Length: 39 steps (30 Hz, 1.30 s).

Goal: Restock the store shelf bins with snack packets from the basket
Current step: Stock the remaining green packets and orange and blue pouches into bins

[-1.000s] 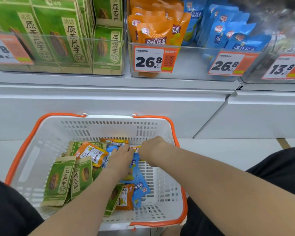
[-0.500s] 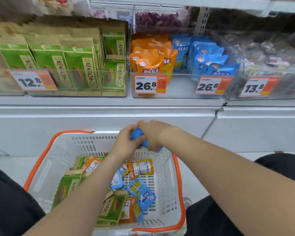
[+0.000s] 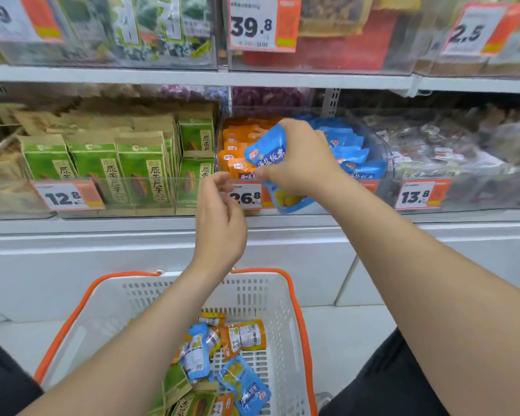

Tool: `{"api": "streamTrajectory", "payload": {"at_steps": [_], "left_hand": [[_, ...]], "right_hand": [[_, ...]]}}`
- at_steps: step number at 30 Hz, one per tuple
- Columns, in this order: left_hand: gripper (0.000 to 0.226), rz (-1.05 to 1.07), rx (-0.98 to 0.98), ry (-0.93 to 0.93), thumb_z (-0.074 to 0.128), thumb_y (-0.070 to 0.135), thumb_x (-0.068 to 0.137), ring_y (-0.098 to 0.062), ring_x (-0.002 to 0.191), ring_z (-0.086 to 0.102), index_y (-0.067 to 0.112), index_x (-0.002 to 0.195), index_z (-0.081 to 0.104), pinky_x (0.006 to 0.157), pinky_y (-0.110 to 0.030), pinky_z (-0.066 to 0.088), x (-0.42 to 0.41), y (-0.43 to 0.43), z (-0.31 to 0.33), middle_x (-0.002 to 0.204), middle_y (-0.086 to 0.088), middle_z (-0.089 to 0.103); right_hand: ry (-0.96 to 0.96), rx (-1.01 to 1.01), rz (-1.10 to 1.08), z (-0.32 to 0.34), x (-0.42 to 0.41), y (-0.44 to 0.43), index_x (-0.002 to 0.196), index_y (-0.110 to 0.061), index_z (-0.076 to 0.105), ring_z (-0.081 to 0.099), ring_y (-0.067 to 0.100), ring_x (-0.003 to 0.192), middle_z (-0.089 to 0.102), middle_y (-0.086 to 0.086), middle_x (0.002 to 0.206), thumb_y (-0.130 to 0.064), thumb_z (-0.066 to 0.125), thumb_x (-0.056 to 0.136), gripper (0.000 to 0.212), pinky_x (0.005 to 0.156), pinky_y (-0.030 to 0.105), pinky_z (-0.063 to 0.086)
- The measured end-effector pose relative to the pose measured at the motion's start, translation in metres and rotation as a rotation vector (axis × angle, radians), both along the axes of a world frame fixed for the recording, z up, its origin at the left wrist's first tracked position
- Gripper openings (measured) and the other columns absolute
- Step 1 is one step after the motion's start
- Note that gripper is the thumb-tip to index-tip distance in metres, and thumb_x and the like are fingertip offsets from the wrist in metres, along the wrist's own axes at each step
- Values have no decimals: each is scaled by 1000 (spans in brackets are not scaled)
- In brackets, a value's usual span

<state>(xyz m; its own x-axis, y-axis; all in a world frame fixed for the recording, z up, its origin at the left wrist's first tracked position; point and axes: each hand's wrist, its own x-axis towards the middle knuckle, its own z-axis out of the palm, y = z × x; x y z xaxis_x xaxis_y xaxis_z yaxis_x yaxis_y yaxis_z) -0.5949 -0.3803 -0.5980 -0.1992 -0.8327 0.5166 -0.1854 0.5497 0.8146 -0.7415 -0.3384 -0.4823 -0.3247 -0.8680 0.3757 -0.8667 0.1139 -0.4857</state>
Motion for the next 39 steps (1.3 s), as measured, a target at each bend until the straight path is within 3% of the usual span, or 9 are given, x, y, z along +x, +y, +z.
{"api": "streamTrajectory", "payload": {"at_steps": [5,8,13,16,19,21,27,32,39], "left_hand": [[43,128,-276,-234,60,1,84,-21,121,47,14,125,59,97,-36,39,-14,-18,22,126,-2,51],[47,226,-262,-339,69,18,83,-25,134,40,21,128,57,99,-44,36,-29,-26,32,142,-1,47],[64,284,-178,-495,72,43,82,-28,153,19,24,139,49,114,-59,26,-55,-41,43,164,-2,27],[76,337,-144,-606,71,62,76,-32,156,15,27,139,48,116,-63,22,-66,-55,44,169,-1,23],[85,390,-130,-667,67,77,70,-32,152,24,30,140,50,114,-63,24,-68,-70,45,163,2,36],[88,388,-68,-692,64,81,69,-34,144,34,33,141,51,110,-60,29,-68,-77,44,157,6,44],[68,399,-20,-693,62,69,71,-35,133,35,40,133,60,106,-58,30,-69,-79,38,156,11,42],[67,371,-53,-737,60,70,76,-37,136,31,42,136,56,108,-59,28,-65,-80,37,161,7,36],[60,335,-111,-722,55,66,85,-39,141,27,41,140,52,114,-59,23,-59,-80,32,167,6,26]], "right_hand": [[-88,-296,-139,10,-28,-15,104,-21,60,50,23,94,59,-6,97,-24,77,78,31,67,29,23],[-213,-353,-186,7,-40,-23,96,-25,74,66,20,91,72,-9,91,-29,82,74,23,76,29,46],[-414,-251,-181,-12,-59,-39,82,-24,78,74,17,84,75,-8,78,-33,94,63,26,73,43,62],[-327,-159,-222,-24,-66,-53,86,-18,75,68,16,87,73,-1,86,-40,98,62,39,63,31,53],[-271,-61,-258,-31,-65,-66,103,-10,65,55,16,85,62,2,98,-43,93,71,54,57,26,36],[-314,17,-245,-35,-63,-73,105,-9,53,53,16,84,56,4,98,-36,85,84,47,62,26,40],[-304,225,-224,-39,-62,-89,106,-13,49,61,26,107,61,8,114,-32,82,86,43,93,39,55],[-304,241,-281,-39,-62,-93,126,-10,53,61,27,110,58,11,125,-35,90,77,66,83,34,55],[-163,194,-273,-42,-53,-84,120,-13,55,62,28,103,57,9,112,-25,91,77,58,77,37,55]]}}
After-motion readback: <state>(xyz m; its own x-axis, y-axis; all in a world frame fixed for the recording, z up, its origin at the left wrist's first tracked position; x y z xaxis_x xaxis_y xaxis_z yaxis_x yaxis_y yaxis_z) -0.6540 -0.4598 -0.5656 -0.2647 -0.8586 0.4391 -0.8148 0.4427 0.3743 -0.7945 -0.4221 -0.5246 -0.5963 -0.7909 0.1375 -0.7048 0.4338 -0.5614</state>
